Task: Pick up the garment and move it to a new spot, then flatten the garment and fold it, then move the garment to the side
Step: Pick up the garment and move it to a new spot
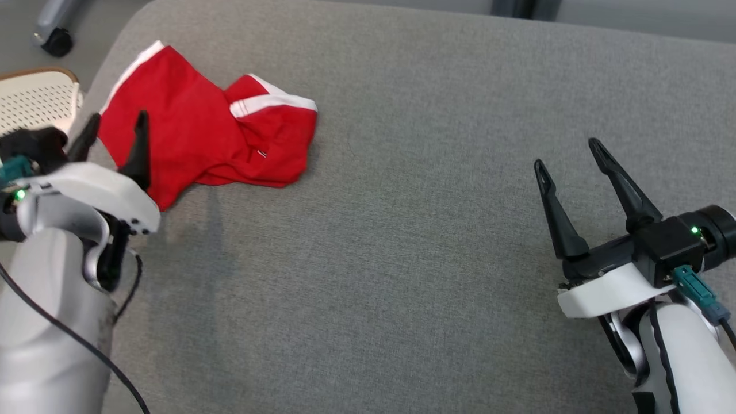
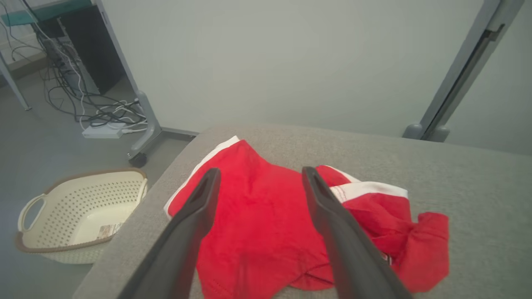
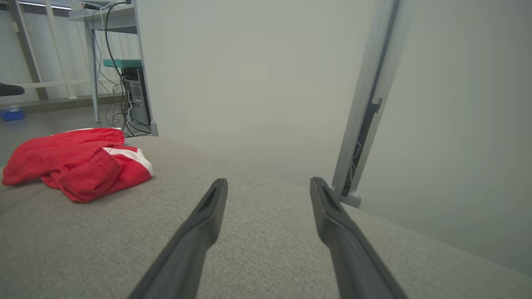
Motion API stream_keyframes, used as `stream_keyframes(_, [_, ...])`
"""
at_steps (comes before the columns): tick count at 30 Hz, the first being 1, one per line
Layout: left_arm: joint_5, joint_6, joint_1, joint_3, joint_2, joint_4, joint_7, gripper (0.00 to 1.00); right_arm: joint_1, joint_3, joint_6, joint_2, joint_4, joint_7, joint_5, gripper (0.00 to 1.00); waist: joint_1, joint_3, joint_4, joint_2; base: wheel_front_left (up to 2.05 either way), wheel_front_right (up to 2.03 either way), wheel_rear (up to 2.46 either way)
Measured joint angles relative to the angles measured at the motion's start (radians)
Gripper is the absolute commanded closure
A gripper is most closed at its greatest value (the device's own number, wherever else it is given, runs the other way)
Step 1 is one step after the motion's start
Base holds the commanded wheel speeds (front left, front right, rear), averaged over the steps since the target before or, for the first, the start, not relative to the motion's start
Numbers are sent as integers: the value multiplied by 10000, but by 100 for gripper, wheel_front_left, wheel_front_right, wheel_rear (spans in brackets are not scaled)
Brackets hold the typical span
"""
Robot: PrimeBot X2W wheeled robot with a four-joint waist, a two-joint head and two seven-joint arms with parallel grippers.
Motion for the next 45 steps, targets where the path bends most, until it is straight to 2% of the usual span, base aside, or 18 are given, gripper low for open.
stream_keyframes(5, [-265,-207,-1697,-159,662,1304,1580,0,-301,219,0,-88,-454,205,2,0,0,858,-376,0,0,0,0])
stream_keyframes(6, [-265,-207,-1697,-159,662,1304,1580,0,-301,219,0,-88,-454,205,2,0,0,858,-376,0,0,0,0])
stream_keyframes(13, [-798,-334,-2934,-548,1118,2690,3839,0,-314,255,0,-79,-621,226,6,0,0,1559,-953,0,0,0,0])
stream_keyframes(20, [-941,-360,-3536,-871,1338,3522,4872,0,-384,236,0,-86,-616,196,33,0,0,1878,-1221,0,0,0,0])
stream_keyframes(24, [-867,-362,-3677,-1175,1369,3871,5039,0,-474,240,0,-86,-581,194,48,0,0,1913,-1251,0,0,0,0])
stream_keyframes(25, [-846,-362,-3688,-1227,1361,3952,5058,39,-474,244,0,-86,-571,192,50,0,0,1913,-1252,0,0,0,0])
stream_keyframes(26, [-863,-364,-3695,-1254,1348,4027,5079,87,-474,251,0,-86,-552,161,50,0,0,1912,-1252,0,0,0,0])
stream_keyframes(27, [-924,-376,-3703,-1243,1340,4082,5018,100,-474,261,0,-86,-531,148,50,0,0,1905,-1252,0,0,0,0])
stream_keyframes(34, [-917,-391,-3712,-1356,1396,4288,4161,100,-474,255,0,-59,-334,52,81,0,0,1669,-1262,0,0,0,0])
stream_keyframes(38, [-1099,-389,-3853,-1338,1342,3923,2987,100,-470,176,0,44,-140,-67,142,0,0,1386,-1259,-1,0,0,0])
stream_keyframes(39, [-1327,-391,-3881,-1452,1175,3547,2433,100,-465,140,0,102,-31,-123,155,0,0,1206,-1263,0,0,0,0])
stream_keyframes(45, [-1720,-391,-3568,-1854,1099,2406,738,100,-360,-29,0,297,305,-339,226,0,0,474,-1355,0,0,0,0])
